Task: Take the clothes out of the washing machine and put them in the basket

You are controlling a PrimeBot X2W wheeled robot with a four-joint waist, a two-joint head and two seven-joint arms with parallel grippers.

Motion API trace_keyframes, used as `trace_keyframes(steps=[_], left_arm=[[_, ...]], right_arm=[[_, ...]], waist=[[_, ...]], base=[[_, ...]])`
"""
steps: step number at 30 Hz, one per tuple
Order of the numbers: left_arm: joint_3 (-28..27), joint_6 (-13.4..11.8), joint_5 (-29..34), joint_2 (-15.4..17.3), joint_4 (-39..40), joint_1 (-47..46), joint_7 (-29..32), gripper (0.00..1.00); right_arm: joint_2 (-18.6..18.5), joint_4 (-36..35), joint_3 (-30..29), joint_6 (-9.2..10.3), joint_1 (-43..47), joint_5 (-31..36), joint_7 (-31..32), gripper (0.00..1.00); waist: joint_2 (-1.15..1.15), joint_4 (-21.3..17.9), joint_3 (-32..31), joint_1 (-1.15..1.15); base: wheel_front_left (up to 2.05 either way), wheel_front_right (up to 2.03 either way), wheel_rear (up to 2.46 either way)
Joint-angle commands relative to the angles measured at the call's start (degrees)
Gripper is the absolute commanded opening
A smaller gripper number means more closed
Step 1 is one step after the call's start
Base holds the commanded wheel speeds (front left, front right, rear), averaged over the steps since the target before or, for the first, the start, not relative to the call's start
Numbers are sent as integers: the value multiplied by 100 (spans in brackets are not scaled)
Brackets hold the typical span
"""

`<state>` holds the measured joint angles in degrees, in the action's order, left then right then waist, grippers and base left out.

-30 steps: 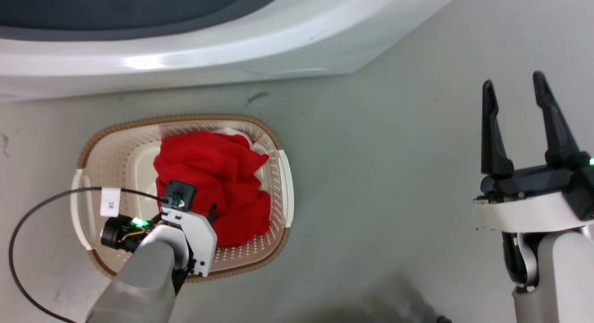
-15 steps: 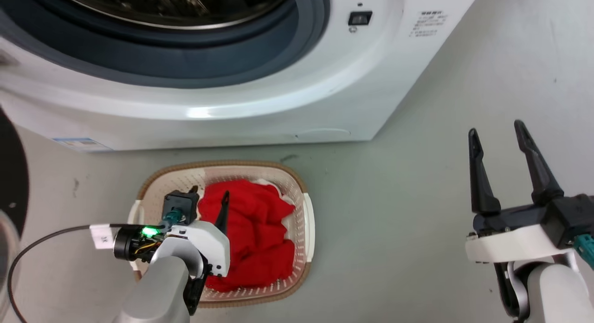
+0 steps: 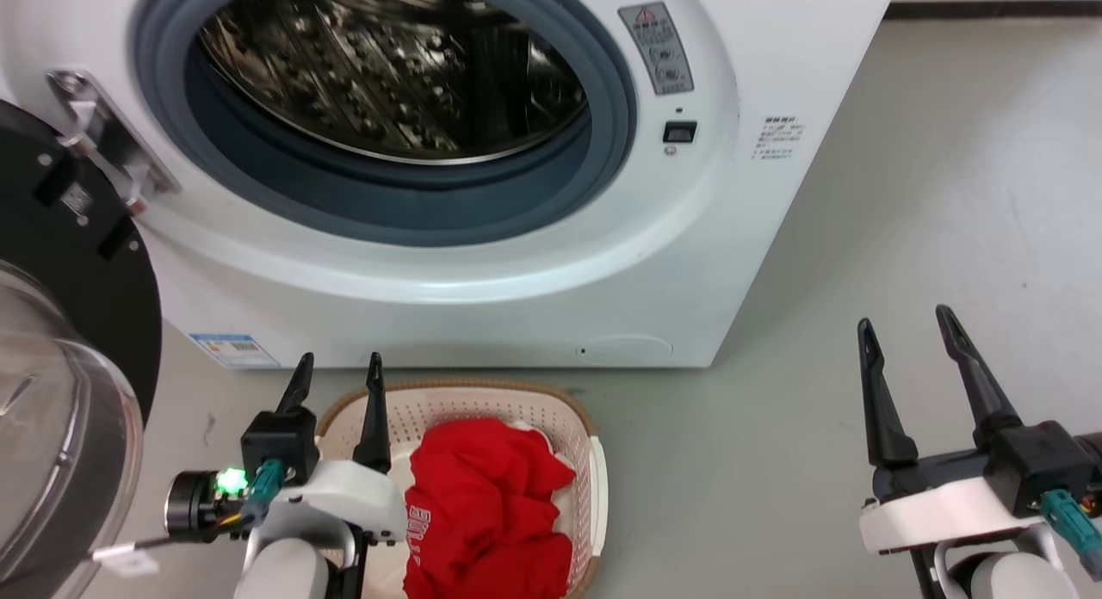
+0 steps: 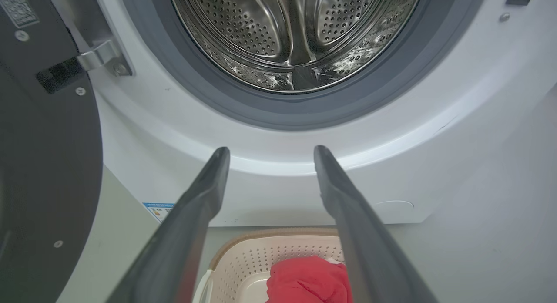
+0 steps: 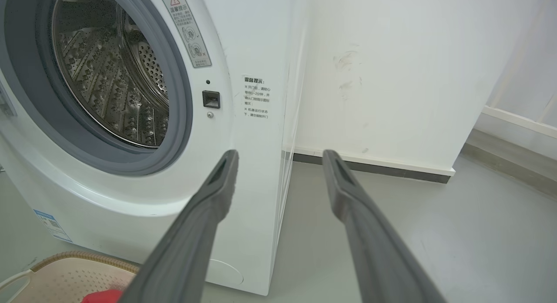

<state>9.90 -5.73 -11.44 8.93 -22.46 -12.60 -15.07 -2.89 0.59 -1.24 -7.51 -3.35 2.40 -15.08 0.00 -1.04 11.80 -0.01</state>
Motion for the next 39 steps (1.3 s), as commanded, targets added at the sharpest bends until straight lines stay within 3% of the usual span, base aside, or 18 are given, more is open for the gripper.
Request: trace_keyframes(steps=[1,12,23,39], left_arm=[[-28,-22,42,-19,56,87,-14,100],[-597,50,603,-358,1501,1071,-14,100],[-858,111,821,-510,1733,1672,-14,100],[-953,194,990,-570,1684,1766,-14,100]], right_arm=[[4,22,0,4,60,-21,-13,100],[4,1,-38,4,495,-154,-13,100],[3,-52,-11,4,886,-283,-13,100],[4,-35,20,4,958,-340,-13,100]], waist=[[0,37,-192,1],[0,37,-757,1],[0,11,-1113,1],[0,-25,-1160,1]], base=[[0,0,0],[0,0,0],[0,0,0],[0,0,0]])
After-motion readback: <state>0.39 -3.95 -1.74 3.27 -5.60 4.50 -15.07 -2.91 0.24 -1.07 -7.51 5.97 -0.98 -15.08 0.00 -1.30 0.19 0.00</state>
